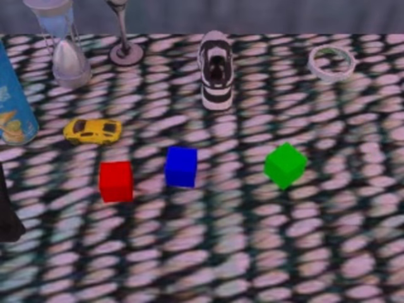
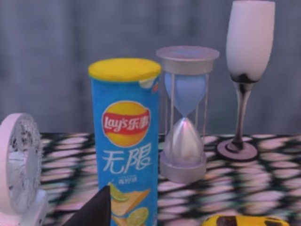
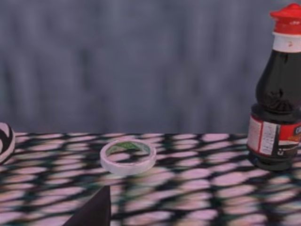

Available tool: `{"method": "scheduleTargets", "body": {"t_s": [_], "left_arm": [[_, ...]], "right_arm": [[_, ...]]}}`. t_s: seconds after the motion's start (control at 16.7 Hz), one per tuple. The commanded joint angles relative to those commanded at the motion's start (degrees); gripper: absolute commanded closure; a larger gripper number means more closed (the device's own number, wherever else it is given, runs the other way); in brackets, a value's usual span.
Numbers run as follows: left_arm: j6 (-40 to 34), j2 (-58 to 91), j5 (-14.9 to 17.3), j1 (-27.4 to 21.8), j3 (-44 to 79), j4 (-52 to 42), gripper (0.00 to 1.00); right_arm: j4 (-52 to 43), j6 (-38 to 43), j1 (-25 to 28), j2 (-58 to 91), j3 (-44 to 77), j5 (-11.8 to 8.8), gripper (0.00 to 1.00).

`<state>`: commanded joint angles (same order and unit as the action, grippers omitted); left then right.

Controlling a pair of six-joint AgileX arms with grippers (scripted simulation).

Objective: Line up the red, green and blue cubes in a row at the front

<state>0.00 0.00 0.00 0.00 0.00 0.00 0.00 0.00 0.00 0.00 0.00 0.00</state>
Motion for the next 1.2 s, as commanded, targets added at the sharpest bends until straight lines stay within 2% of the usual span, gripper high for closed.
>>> {"method": "scheduleTargets", "body": {"t_s": [0.24,0.48,1.2], "left_arm": [[-0.5,1.7,-0.1,-0.3,1.7,-1.1,0.0],[-3.0,12.5,-0.1,-2.3,11.2,-7.5,0.0],[-16.2,80.9,0.1,-13.3,59.0,-41.1,0.0]], "right_arm": [[0.0,0.0,0.0,0.0,0.0,0.0,0.0],[0.0,0.0,0.0,0.0,0.0,0.0,0.0],[0.0,0.0,0.0,0.0,0.0,0.0,0.0]]}}
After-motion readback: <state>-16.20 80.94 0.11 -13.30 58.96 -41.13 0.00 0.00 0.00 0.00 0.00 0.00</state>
